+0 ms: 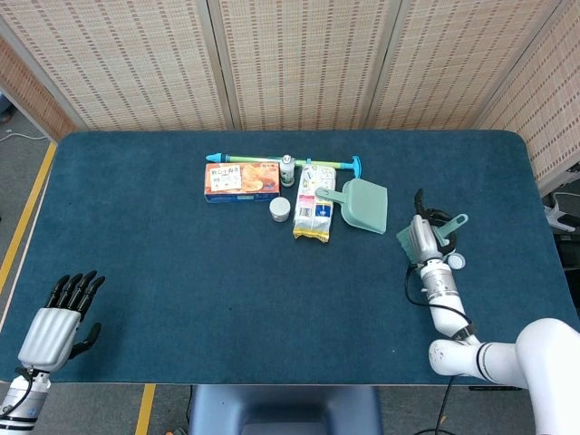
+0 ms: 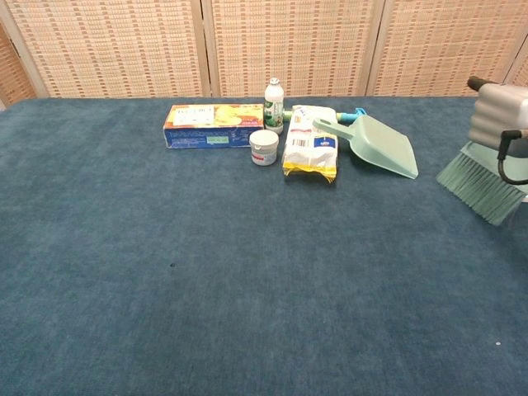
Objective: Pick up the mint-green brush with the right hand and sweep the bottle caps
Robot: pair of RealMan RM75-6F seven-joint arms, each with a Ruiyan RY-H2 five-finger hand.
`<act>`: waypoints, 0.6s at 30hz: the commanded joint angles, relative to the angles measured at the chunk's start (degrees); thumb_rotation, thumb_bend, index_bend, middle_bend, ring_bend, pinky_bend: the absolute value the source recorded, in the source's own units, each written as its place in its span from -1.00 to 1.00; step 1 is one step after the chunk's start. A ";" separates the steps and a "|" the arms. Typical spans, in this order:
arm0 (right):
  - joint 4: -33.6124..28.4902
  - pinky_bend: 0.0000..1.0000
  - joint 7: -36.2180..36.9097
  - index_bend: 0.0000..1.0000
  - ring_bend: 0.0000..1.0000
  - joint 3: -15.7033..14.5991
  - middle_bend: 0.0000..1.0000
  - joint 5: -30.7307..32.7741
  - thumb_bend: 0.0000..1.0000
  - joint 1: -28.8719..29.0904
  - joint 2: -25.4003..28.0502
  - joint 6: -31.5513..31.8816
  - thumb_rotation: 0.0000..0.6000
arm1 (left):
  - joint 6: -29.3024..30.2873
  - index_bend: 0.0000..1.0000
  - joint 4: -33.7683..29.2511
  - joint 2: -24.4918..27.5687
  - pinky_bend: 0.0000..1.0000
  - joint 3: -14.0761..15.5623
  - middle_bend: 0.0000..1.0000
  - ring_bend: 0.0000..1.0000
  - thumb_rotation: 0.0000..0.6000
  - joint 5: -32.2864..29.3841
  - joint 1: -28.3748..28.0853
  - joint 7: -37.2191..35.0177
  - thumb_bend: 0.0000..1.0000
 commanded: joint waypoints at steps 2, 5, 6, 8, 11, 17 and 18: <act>3.03 -0.89 2.72 0.77 0.04 -1.33 0.63 -0.08 -0.12 -2.29 1.44 -1.43 1.00 | -0.46 -1.00 0.00 -0.40 -0.89 0.14 -1.00 -1.00 1.00 -0.06 -0.17 0.78 -0.17; 6.18 -0.89 4.96 0.77 0.04 -1.88 0.63 0.07 -0.12 -4.03 1.87 -3.17 1.00 | -0.69 -1.00 0.03 -0.71 -0.89 0.16 -1.00 -1.00 1.00 -0.16 -0.26 1.41 -0.17; 7.27 -0.89 5.46 0.77 0.04 -2.04 0.63 0.01 -0.12 -4.48 1.90 -3.67 1.00 | -0.74 -1.00 -0.03 -0.81 -0.89 0.17 -1.00 -1.00 1.00 -0.17 -0.28 1.61 -0.17; 9.39 -0.89 6.75 0.77 0.04 -2.07 0.63 -0.20 -0.12 -5.41 1.98 -4.62 1.00 | -0.92 -1.00 -0.04 -1.05 -0.89 0.19 -1.00 -1.00 1.00 -0.25 -0.35 2.10 -0.17; 10.60 -0.89 9.82 0.77 0.04 -1.69 0.63 -1.89 -0.12 -6.27 3.04 -5.55 1.00 | -1.04 -1.00 -0.08 -1.27 -0.89 0.20 -1.00 -1.00 1.00 -0.32 -0.41 2.56 -0.17; 5.06 -0.89 24.68 0.77 0.04 1.36 0.63 -10.37 -0.12 -7.78 8.91 -4.45 1.00 | -0.56 -1.00 -0.19 -1.25 -0.89 0.16 -1.00 -1.00 1.00 -0.18 -0.29 2.52 -0.17; 4.74 -0.89 25.26 0.78 0.04 1.38 0.63 -10.84 -0.12 -7.88 9.25 -4.42 1.00 | -0.53 -1.00 -0.20 -1.23 -0.89 0.16 -1.00 -1.00 1.00 -0.17 -0.28 2.50 -0.17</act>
